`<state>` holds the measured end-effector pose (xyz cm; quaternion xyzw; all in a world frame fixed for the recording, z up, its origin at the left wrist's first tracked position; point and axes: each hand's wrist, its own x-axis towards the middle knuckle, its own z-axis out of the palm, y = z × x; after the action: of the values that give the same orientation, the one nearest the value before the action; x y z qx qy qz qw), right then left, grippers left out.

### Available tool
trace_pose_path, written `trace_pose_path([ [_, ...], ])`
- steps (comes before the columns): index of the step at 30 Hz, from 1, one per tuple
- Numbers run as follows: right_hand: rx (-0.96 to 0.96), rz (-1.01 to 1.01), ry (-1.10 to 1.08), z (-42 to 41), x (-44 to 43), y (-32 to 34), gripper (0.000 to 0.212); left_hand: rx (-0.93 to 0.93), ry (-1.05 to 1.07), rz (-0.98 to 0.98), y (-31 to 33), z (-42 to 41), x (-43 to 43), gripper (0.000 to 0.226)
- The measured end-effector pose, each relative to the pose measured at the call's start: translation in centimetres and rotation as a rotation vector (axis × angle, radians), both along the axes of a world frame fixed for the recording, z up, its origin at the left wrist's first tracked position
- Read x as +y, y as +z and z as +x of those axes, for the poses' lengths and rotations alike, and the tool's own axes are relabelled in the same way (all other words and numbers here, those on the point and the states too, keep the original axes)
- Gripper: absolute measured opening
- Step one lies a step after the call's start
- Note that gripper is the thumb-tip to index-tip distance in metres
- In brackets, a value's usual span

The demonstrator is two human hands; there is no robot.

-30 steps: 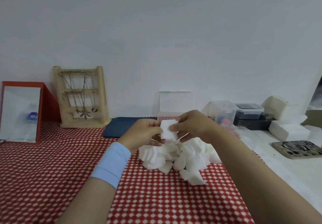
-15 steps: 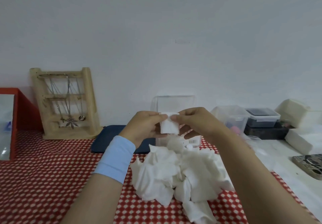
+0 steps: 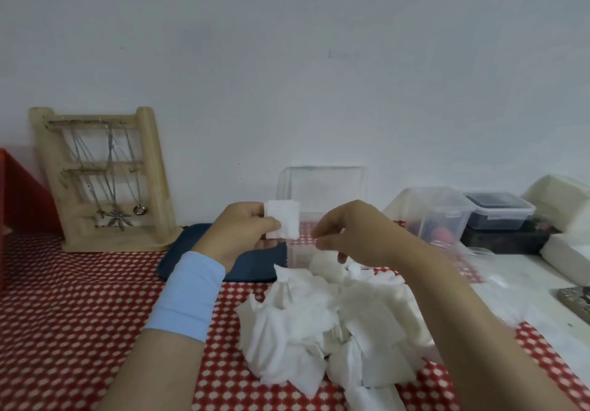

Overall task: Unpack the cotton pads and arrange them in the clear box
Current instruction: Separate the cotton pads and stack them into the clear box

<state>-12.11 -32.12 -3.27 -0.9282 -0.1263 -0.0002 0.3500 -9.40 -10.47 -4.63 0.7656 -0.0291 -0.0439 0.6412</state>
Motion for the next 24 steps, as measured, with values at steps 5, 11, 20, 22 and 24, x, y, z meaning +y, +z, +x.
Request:
trace_pose_path([
  [5,0.110,-0.315,0.180,1.3,4.0,0.6,0.027,-0.008,0.067,-0.047,-0.3,-0.1,1.0,0.010],
  [11,0.270,-0.574,0.326,2.6,6.9,-0.1,0.049,-0.055,0.133,-0.087,-0.4,-0.2,1.6,0.019],
  [20,-0.022,-0.099,0.019,1.8,3.0,1.1,0.011,-0.020,0.140,-0.147,-1.1,0.3,1.7,0.011],
  [22,-0.019,0.083,-0.036,1.4,1.9,1.3,0.010,-0.023,0.120,-0.144,-1.1,0.3,1.4,0.010],
  [24,0.022,0.235,-0.057,0.8,1.2,1.6,0.005,-0.023,0.089,-0.129,-1.0,0.2,0.8,0.009],
])
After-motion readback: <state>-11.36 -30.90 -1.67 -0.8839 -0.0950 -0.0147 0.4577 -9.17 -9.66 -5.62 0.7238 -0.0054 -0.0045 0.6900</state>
